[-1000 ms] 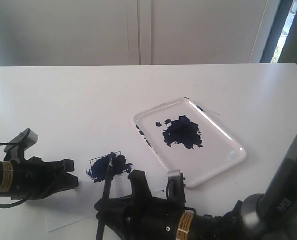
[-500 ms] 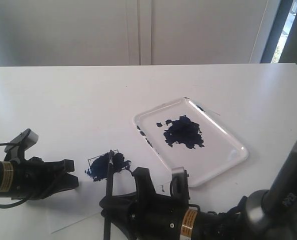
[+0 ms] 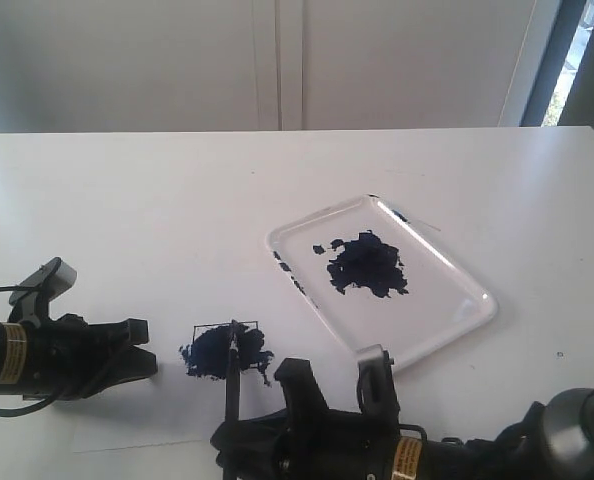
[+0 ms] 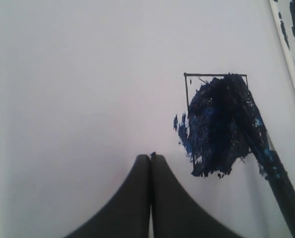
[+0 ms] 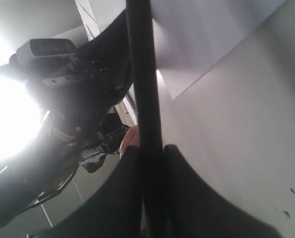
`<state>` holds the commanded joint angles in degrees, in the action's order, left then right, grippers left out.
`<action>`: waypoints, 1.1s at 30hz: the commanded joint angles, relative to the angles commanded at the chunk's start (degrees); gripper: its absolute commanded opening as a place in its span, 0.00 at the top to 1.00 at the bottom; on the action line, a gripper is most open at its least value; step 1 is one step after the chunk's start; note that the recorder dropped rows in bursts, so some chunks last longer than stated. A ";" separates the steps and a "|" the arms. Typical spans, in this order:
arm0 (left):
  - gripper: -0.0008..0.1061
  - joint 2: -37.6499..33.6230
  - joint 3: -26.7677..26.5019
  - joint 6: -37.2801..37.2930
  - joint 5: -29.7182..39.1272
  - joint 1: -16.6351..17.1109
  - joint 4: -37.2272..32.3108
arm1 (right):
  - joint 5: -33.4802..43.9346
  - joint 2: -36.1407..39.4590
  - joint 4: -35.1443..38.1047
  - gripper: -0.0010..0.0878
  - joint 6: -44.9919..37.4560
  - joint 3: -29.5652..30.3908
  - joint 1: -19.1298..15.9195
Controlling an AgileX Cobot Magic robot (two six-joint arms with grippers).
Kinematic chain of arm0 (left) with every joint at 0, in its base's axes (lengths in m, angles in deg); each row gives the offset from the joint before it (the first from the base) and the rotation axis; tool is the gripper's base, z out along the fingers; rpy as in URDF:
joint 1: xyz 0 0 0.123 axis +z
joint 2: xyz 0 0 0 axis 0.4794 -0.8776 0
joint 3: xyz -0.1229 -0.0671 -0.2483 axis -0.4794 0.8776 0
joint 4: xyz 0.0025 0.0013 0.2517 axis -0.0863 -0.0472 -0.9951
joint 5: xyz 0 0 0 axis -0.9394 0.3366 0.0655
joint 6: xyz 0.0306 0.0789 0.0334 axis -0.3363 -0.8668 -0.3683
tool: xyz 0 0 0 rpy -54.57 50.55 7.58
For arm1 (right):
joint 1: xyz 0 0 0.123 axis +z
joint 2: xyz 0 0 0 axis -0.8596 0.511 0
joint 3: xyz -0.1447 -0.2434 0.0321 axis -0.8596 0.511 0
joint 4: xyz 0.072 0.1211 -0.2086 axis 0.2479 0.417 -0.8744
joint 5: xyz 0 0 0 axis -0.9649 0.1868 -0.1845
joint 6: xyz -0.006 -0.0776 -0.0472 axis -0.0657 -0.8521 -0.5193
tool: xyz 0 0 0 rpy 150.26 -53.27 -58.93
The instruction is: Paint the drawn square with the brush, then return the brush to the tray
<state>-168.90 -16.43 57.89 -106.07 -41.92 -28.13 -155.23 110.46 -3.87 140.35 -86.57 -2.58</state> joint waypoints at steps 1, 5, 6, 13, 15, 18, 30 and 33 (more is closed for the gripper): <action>0.99 0.00 0.00 0.00 0.00 0.00 0.00 | 0.00 -0.94 0.00 0.99 -0.15 0.00 0.00; 0.99 0.00 0.00 0.00 0.00 0.00 0.00 | 0.00 -4.75 -0.51 0.99 -0.15 0.00 0.00; 0.99 0.00 0.00 0.00 0.00 0.00 0.00 | 0.00 -5.43 -0.66 0.99 -0.43 0.00 0.00; 0.99 0.00 0.00 0.00 0.00 0.00 0.00 | 0.00 -7.54 1.59 0.99 -2.35 2.40 0.00; 0.99 0.00 0.00 0.00 0.00 0.00 0.00 | 0.00 -7.54 3.61 0.99 -3.16 3.89 0.00; 0.99 0.00 0.00 0.00 0.00 0.00 0.00 | 0.76 -7.54 6.64 0.99 -5.03 4.63 0.00; 0.99 0.00 0.00 0.00 -0.47 0.00 -0.06 | 7.21 -7.54 6.81 0.99 -5.54 3.32 0.00; 0.99 0.00 0.00 0.00 -0.47 0.00 0.04 | 8.59 -7.54 6.34 0.99 -5.54 2.56 0.00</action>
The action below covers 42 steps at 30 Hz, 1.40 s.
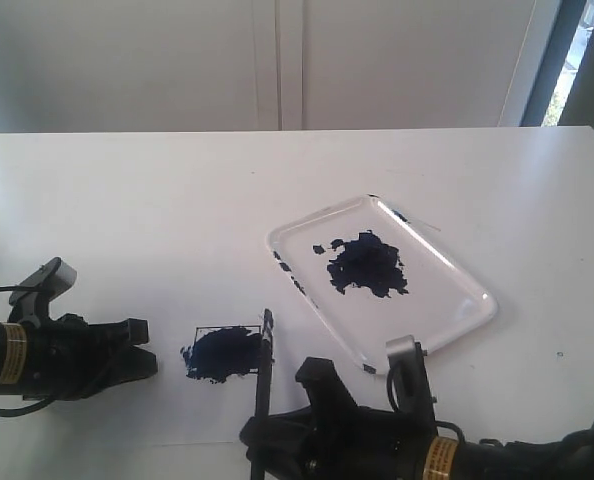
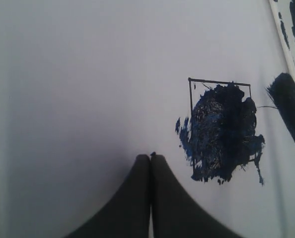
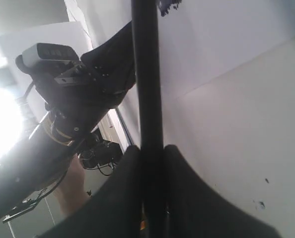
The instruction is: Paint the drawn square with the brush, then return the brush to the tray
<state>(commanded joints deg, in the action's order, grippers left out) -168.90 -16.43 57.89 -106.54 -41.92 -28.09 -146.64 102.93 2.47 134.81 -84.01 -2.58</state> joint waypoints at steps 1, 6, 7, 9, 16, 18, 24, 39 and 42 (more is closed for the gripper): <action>0.99 0.00 0.00 0.00 0.00 0.00 0.12 | 0.13 0.00 -0.29 0.99 0.10 -0.24 0.00; 0.99 0.00 0.00 0.00 0.00 0.00 0.39 | 0.51 0.00 -1.19 0.99 0.72 -0.58 0.00; 0.99 0.00 0.00 0.00 0.00 0.00 0.39 | 0.50 0.00 -1.31 0.99 0.72 -0.58 0.00; 0.99 0.00 0.00 0.00 0.00 0.00 0.39 | 0.63 0.00 -1.85 0.99 0.72 -0.58 0.00; 0.99 0.00 0.00 0.00 0.00 0.00 0.39 | 1.85 0.00 -2.28 0.99 1.06 -0.58 0.00; 0.99 0.00 0.00 0.00 0.00 0.00 0.39 | 2.74 0.00 -2.28 0.99 1.06 -0.58 0.00; 0.99 0.00 0.00 0.00 0.00 0.00 0.39 | 4.72 1.83 -2.28 0.99 1.06 -1.48 0.00; 0.99 0.00 0.00 -0.21 0.00 0.00 0.26 | -1.77 12.53 -5.51 0.99 4.66 -12.45 4.97; 0.99 0.00 0.00 -0.21 0.00 0.00 0.02 | -1.77 13.57 -5.52 0.99 4.93 -13.89 5.54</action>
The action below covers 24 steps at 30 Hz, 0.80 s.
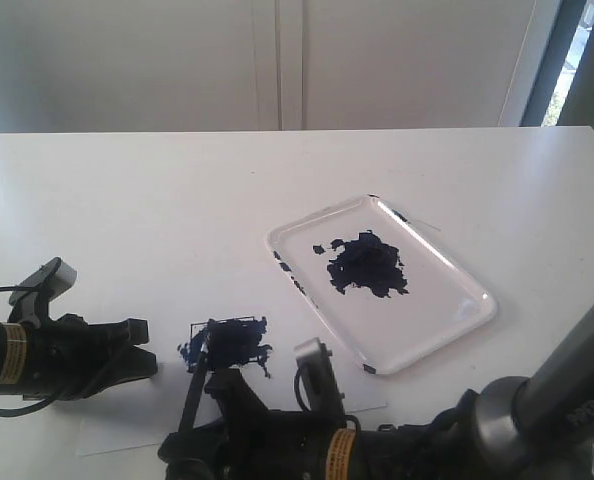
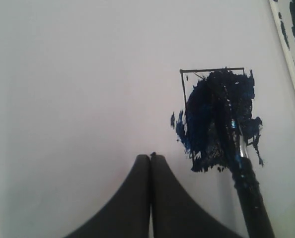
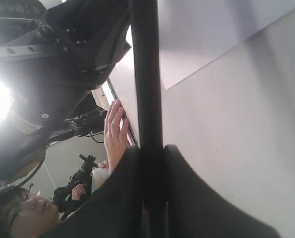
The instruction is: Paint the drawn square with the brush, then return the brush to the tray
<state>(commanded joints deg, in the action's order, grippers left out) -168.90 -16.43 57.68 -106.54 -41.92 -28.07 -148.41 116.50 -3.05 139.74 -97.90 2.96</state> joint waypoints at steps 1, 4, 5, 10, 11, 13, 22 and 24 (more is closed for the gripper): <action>0.99 0.00 0.00 0.00 0.00 0.00 0.00 | -0.09 0.28 -0.15 0.99 0.00 -0.27 0.08; 0.99 0.00 0.00 0.00 0.00 0.00 0.00 | -0.33 0.39 -0.04 0.99 0.24 -0.80 0.58; 0.99 0.00 0.00 0.00 0.00 0.00 0.00 | -0.33 0.39 0.07 0.99 0.24 -0.93 0.72; 0.99 0.00 0.00 0.00 0.00 0.00 0.00 | -0.29 0.39 -0.17 0.99 0.36 -1.48 0.70; 0.99 0.00 0.00 0.00 0.00 0.00 0.00 | -0.29 0.39 -0.30 0.99 0.68 -1.53 0.70; 0.99 0.00 0.00 0.00 0.00 0.00 0.00 | -0.41 0.39 -0.76 0.99 0.80 -1.62 0.70; 0.99 0.00 0.00 -1.33 0.00 0.00 -0.01 | -1.77 -3.44 -5.35 0.99 -17.83 -1.62 0.49; 0.99 0.00 0.00 -1.33 0.00 0.00 -0.01 | 5.55 -5.75 -6.32 0.99 -20.06 -1.62 0.49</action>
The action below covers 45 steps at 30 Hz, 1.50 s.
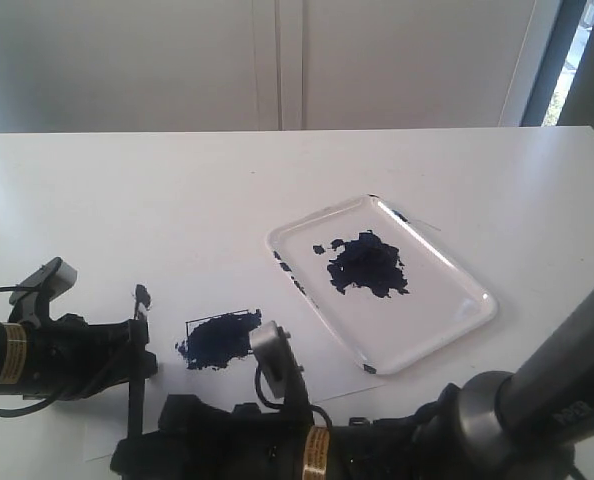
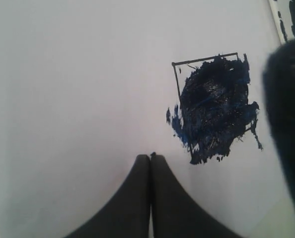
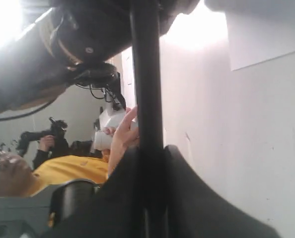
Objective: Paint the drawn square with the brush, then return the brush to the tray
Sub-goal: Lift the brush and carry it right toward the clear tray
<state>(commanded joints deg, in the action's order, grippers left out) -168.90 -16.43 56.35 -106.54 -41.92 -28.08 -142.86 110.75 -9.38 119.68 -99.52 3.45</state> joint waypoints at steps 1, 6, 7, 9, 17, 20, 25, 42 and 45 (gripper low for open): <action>0.99 0.00 0.00 0.00 0.00 0.00 0.00 | 4.82 -1.58 -0.65 0.99 -1.79 0.00 0.00; 0.99 0.00 0.00 -0.86 0.00 0.00 0.79 | 30.68 -12.30 -1.93 0.99 -7.74 0.00 0.00; 0.99 0.00 0.00 -1.40 0.00 0.00 0.91 | 36.11 -15.07 -1.69 0.99 -9.03 0.00 0.00; 0.99 0.00 0.00 -1.52 0.00 0.00 1.28 | 46.53 -20.18 -1.18 0.99 -11.52 -0.29 0.00; 0.99 0.00 0.00 -3.94 0.00 0.00 3.04 | 80.61 -35.17 -4.11 0.99 -11.83 -0.53 0.00; 0.99 0.00 0.00 -5.91 -1.00 0.00 4.29 | 87.68 -36.02 -5.19 0.99 -9.78 -0.53 0.00; 0.99 0.00 0.00 -7.89 -5.83 0.00 5.92 | 91.77 -34.68 -6.25 0.99 -9.52 -0.53 0.00; 0.99 0.00 0.00 -12.50 -10.27 0.00 6.61 | 93.31 -19.68 -24.89 0.99 5.16 -0.53 0.00; 0.99 0.00 0.00 -13.49 -10.27 0.00 6.88 | 93.21 -19.08 -27.05 0.99 6.81 -0.53 0.00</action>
<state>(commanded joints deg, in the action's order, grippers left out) -168.90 -16.43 42.85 -116.81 -41.92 -21.20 -49.65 91.66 -36.43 126.49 -100.05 3.45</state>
